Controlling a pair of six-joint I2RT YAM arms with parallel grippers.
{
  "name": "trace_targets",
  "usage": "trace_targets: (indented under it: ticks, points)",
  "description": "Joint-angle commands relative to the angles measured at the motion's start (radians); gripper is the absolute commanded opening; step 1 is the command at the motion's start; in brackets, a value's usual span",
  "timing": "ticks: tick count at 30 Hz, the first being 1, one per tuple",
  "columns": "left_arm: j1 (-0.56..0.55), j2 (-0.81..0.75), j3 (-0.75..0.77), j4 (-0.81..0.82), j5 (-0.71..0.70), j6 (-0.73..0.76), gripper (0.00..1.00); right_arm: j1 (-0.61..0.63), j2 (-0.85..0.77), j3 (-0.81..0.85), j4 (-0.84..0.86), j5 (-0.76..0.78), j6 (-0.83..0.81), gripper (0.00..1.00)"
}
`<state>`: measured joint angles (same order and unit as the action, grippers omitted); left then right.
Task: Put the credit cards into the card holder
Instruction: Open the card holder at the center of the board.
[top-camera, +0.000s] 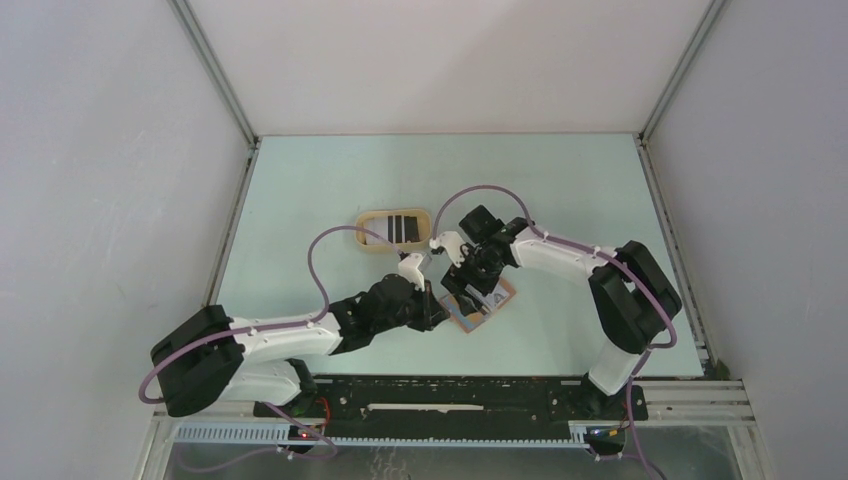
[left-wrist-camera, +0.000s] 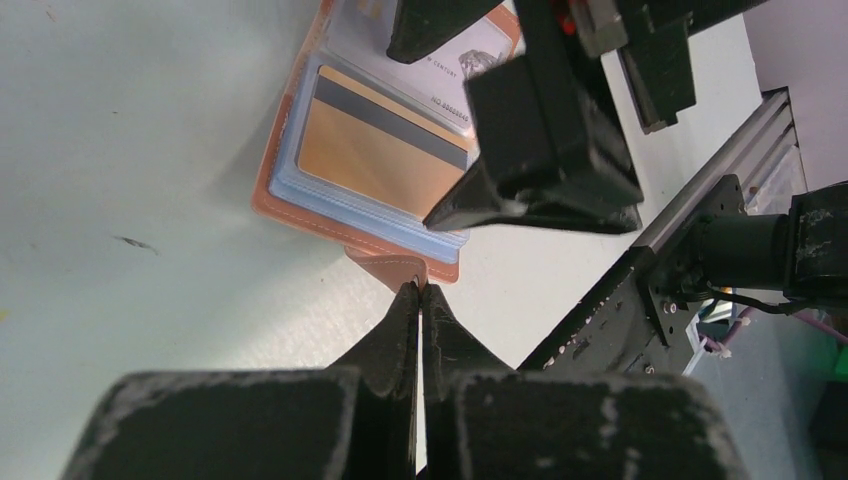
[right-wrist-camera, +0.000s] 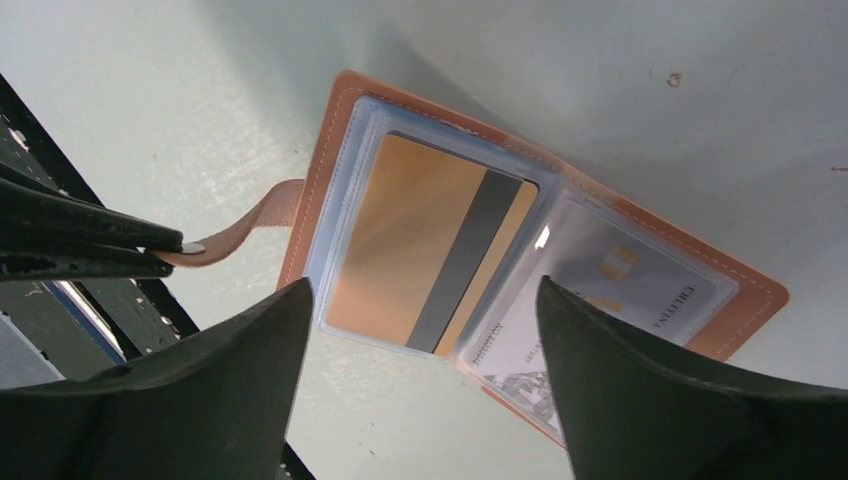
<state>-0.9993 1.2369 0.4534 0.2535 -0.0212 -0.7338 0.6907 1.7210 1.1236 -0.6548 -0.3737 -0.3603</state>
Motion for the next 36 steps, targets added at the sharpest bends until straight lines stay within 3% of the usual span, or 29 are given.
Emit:
trace_targets:
  ticks: [1, 16, 36]
  points:
    - [0.001, -0.002, -0.013, 0.044, 0.013, -0.004, 0.00, 0.021, 0.014, 0.004, 0.026, 0.037, 0.024, 0.96]
    - [0.001, -0.015, -0.024, 0.053, 0.014, -0.003, 0.00, 0.059, 0.040, 0.004, 0.052, 0.166, 0.044, 0.99]
    - [0.002, -0.014, -0.052, 0.039, 0.011, -0.015, 0.00, -0.067, -0.091, 0.004, 0.041, 0.154, 0.032, 0.82]
